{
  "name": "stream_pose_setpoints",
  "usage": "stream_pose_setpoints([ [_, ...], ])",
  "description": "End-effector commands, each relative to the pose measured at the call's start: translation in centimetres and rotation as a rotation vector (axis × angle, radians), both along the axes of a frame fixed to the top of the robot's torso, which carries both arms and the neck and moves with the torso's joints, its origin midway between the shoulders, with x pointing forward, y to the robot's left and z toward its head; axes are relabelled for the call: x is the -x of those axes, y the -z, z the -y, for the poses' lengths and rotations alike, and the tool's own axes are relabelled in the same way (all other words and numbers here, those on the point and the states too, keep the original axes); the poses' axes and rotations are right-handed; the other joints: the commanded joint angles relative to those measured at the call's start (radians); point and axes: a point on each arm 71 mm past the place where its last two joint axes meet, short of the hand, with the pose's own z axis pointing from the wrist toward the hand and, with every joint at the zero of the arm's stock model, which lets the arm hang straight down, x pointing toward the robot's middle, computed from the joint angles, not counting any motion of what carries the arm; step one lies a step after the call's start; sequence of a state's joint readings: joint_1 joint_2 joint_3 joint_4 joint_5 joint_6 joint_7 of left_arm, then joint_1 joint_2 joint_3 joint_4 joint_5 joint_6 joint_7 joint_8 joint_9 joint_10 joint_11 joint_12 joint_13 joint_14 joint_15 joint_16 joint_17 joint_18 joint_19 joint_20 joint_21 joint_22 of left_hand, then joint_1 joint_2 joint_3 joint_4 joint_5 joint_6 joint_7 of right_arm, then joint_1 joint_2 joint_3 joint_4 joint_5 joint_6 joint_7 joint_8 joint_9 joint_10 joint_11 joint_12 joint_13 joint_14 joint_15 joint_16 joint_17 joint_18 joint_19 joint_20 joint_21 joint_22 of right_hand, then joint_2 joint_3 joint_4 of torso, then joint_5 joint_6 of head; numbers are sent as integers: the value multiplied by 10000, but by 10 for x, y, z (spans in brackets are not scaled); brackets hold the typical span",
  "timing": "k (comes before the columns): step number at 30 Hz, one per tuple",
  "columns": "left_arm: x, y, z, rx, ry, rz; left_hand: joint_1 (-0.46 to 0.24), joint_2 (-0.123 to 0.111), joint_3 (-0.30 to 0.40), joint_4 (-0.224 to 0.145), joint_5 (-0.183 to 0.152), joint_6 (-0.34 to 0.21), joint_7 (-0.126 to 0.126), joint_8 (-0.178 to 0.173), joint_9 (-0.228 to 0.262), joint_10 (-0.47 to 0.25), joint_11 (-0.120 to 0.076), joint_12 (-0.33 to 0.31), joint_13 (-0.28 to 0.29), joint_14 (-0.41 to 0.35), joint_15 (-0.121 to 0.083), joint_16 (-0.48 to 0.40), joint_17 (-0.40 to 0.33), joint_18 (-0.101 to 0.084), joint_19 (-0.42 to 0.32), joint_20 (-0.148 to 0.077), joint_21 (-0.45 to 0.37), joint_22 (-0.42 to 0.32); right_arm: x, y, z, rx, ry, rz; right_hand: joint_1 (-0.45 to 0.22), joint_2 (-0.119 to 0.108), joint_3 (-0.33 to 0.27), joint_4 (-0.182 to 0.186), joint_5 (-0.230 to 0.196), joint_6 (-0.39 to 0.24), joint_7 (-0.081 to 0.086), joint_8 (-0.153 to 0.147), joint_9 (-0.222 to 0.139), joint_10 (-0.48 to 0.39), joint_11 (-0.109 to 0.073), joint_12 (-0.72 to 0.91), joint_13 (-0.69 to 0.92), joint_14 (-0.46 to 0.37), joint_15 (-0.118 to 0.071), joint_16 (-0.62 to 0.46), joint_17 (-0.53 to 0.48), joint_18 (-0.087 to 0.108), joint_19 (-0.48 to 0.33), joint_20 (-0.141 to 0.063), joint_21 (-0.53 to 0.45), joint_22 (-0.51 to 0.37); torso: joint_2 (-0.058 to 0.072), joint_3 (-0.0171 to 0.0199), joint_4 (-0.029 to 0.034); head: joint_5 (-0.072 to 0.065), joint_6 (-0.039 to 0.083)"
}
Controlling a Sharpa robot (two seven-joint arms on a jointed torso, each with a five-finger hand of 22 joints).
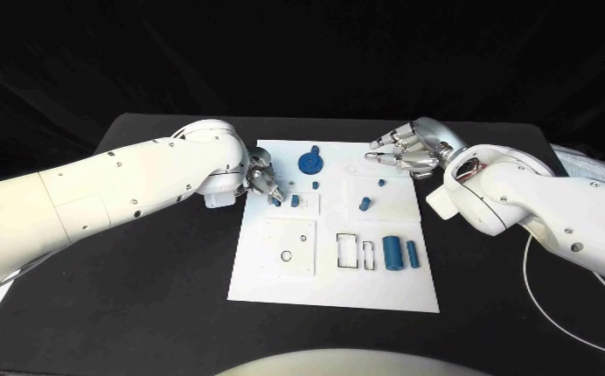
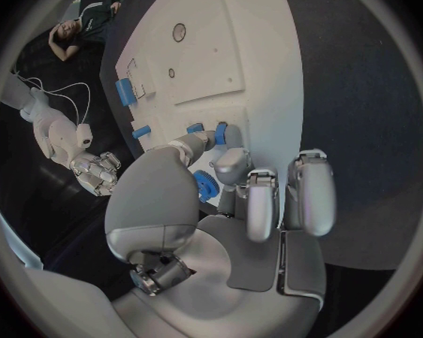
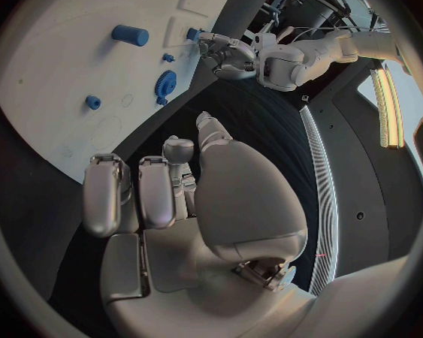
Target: Assemble the parts on the task board
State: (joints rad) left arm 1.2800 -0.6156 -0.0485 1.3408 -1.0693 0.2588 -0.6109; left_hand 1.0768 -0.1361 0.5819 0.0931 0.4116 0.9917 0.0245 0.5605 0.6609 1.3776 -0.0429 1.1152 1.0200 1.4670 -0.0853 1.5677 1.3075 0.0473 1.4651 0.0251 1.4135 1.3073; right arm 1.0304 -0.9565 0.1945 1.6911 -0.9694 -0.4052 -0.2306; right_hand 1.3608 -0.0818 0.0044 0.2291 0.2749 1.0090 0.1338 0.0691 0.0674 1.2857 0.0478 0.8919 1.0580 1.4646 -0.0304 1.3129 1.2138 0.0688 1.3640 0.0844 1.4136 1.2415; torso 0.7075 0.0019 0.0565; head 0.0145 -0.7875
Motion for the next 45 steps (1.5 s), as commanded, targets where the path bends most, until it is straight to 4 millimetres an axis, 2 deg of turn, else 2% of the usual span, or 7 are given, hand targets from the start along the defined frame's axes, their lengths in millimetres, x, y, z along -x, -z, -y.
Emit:
stream_pose_setpoints([
  [1,5,11,-1,-375,149,-554,-81,81,382,-538,4,94,-21,-69,-45,58,-21,42,22,1038,-92,30,2633,-43,296,-71,53,1302,1,0,-2,7,-167,27,38,83,0,34,24,62,6,28,8,-74,-14,-58,-11,337,34,-54,-16,56,-56,-9,-42,-9,-2,1,6,-6,-12],
  [11,3,11,-4,-459,-2,-439,-315,95,-414,-241,-4,260,-65,-198,-194,55,-54,81,80,1038,-124,30,2633,-53,321,-103,71,1344,0,0,-2,0,-162,42,52,91,-12,48,48,58,8,25,7,-98,-12,-99,-50,329,35,-97,-68,68,-87,-9,-72,-63,-1,-4,2,-1,-11],
  [18,2,12,-5,-519,-45,-445,-737,-33,-2065,390,-86,486,-85,-345,-373,55,-63,118,137,1038,-133,30,2633,-59,333,-110,64,1374,0,0,-1,-35,-140,50,-67,98,-112,178,35,49,14,22,7,-107,-1,-93,-67,327,42,-129,-89,72,-97,-5,-96,-91,-5,-4,4,-18,-23],
  [22,2,11,-6,-519,-92,-414,-677,49,-2780,654,-1200,557,-69,-424,-458,52,-54,123,154,1038,-125,30,2633,-59,339,-113,58,1388,0,0,-1,-44,-130,53,-92,99,-138,208,37,47,15,21,7,-110,0,-93,-73,326,44,-139,-97,74,-102,-4,-104,-102,-6,-4,-1,-15,-11],
  [26,1,11,-7,-477,-155,-332,-540,139,-3201,838,-1708,595,-62,-474,-513,53,-45,131,172,1038,-122,30,2633,-60,347,-110,57,1402,0,0,-1,-46,-127,52,-108,102,-154,228,36,46,16,21,7,-109,1,-87,-73,326,45,-144,-100,75,-103,-4,-107,-107,-8,-7,0,-21,-19],
  [40,1,-1,-13,338,-868,527,-414,176,-4285,1522,-2492,603,-38,-534,-588,-21,-30,8,55,1038,-123,30,2633,-39,327,-113,-38,1362,1,2,0,-37,-117,18,-108,102,-154,228,36,46,16,21,7,-109,1,-87,-73,326,45,-144,-100,75,-103,-4,-107,-107,-2,-10,-3,-77,11],
  [45,0,-11,-19,1118,-1288,894,-122,265,-4790,1874,-2504,355,33,-550,-584,-407,39,-589,-635,1038,-88,30,2633,13,240,-98,-254,1218,1,2,1,-26,-93,7,-108,102,-154,228,36,46,16,21,7,-109,1,-87,-73,326,45,-144,-100,75,-103,-4,-107,-107,-9,-4,11,-87,2],
])
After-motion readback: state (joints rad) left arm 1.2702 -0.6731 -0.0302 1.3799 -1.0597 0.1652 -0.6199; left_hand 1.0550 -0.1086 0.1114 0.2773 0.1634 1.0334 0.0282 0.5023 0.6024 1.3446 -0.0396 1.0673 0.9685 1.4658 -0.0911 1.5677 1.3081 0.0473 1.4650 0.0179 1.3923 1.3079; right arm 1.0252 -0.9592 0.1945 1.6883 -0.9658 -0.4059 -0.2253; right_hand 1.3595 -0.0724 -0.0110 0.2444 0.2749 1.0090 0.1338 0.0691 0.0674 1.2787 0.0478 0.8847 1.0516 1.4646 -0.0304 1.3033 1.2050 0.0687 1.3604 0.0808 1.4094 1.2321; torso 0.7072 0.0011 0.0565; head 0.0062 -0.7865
